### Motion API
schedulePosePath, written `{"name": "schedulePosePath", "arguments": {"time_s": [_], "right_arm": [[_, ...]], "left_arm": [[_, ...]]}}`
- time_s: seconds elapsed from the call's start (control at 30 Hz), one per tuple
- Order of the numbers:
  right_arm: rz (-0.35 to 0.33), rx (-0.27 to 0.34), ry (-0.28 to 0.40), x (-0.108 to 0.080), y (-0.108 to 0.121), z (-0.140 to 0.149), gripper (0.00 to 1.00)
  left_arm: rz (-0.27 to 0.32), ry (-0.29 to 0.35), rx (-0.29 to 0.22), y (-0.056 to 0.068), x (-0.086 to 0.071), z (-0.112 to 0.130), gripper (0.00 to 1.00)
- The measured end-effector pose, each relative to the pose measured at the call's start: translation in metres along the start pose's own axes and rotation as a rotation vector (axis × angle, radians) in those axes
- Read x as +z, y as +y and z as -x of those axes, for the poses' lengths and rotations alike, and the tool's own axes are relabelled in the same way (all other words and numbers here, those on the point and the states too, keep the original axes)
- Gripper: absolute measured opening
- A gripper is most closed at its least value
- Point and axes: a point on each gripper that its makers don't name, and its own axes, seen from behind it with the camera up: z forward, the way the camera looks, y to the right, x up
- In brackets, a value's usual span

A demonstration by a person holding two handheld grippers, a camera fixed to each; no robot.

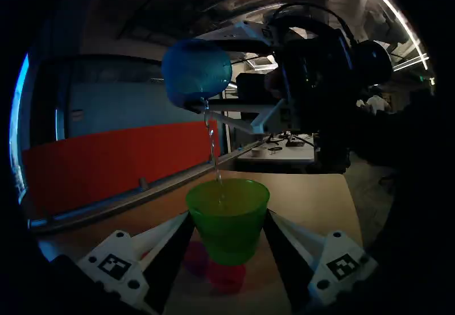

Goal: Pour water

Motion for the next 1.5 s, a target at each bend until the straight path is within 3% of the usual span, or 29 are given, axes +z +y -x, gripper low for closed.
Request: {"name": "schedulePosePath", "arguments": {"time_s": [1.5], "right_arm": [[0.014,-0.162,0.003,0.000,0.013,-0.008,0.90]], "left_arm": [[-0.006,0.014,0.000,-0.002,0.000,-0.005,0.82]]}}
